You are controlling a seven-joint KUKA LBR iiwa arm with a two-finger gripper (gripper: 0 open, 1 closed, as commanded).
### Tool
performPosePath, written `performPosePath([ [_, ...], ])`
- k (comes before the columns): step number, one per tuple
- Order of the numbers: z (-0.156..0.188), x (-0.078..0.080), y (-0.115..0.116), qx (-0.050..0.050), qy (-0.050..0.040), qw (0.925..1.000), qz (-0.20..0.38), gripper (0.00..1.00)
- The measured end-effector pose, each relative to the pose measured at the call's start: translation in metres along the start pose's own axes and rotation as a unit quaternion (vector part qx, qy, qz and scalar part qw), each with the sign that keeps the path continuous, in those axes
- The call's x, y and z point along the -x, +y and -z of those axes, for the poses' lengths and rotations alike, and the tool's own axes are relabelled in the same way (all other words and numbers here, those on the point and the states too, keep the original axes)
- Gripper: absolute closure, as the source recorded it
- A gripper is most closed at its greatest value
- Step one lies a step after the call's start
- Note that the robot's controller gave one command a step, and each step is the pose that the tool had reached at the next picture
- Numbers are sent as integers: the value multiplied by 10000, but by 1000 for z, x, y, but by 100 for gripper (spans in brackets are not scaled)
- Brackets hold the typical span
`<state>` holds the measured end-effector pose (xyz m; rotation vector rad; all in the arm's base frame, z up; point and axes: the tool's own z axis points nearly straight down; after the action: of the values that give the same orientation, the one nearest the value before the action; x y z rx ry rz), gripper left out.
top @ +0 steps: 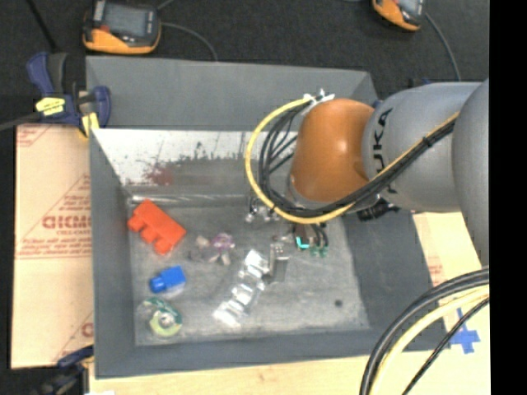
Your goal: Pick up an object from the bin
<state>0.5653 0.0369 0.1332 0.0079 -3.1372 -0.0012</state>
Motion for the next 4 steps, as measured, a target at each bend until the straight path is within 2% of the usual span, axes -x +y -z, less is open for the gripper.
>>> performPosePath([
  [1,-54,14,0,-12,-10,9848,1738,0],
  [2,-48,18,0,-16,-86,9851,1719,100],
  [3,-52,19,1,-7,-147,9851,1713,0],
  [4,-59,-40,-6,-32,-39,9473,3202,0],
])
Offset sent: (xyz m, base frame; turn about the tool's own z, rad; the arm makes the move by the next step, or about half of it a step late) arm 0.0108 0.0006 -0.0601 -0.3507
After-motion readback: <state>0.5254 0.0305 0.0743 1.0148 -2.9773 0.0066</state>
